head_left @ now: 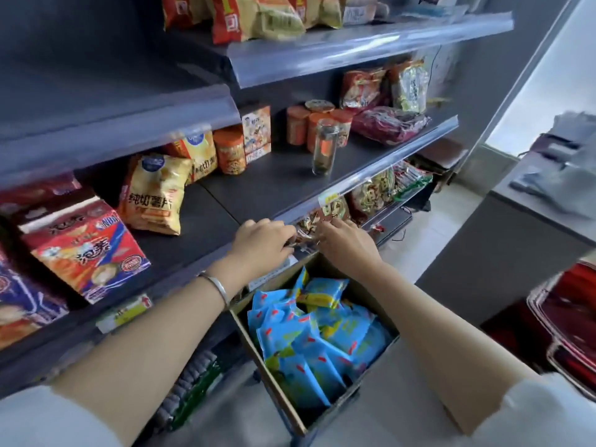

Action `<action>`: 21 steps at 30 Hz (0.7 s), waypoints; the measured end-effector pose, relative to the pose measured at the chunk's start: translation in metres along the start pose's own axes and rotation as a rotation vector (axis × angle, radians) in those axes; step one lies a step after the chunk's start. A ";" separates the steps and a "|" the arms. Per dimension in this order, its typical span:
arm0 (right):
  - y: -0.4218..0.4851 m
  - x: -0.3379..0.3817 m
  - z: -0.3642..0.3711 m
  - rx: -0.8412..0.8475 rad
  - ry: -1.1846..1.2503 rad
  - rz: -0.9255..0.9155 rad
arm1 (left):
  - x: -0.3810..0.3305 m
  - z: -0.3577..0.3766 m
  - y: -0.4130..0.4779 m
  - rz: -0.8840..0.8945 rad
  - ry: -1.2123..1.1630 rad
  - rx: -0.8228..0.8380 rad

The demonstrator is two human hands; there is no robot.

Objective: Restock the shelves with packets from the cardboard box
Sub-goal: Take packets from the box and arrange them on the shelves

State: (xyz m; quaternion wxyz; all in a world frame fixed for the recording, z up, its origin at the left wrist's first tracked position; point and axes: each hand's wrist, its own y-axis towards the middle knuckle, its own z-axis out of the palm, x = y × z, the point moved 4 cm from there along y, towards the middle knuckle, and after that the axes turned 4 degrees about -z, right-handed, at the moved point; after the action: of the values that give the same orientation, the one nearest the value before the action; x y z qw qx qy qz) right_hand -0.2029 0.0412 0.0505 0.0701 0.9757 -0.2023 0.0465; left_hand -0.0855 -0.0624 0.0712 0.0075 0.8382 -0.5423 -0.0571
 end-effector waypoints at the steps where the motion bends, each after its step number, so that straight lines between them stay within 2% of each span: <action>1: -0.006 -0.008 0.012 0.037 0.005 0.016 | -0.007 0.014 0.000 0.006 -0.004 0.030; 4: -0.021 -0.027 0.044 0.140 0.040 0.071 | -0.024 0.052 -0.002 0.032 -0.036 0.126; 9: -0.039 -0.044 0.093 0.268 0.088 0.158 | -0.049 0.112 -0.014 0.131 -0.104 0.431; 13: -0.055 -0.053 0.115 0.305 0.122 0.207 | -0.071 0.155 -0.018 0.149 -0.126 0.560; 17: -0.070 -0.062 0.126 0.316 0.163 0.238 | -0.078 0.187 -0.024 0.118 -0.132 0.791; 21: -0.083 -0.070 0.130 0.329 0.201 0.239 | -0.075 0.184 -0.023 0.188 -0.211 0.830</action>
State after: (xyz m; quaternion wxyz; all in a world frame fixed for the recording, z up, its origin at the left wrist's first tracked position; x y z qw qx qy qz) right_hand -0.2255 0.1233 -0.0955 -0.0764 0.9335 -0.2982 0.1839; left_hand -0.1139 0.0247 -0.1065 -0.3802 0.7068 -0.5910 0.0812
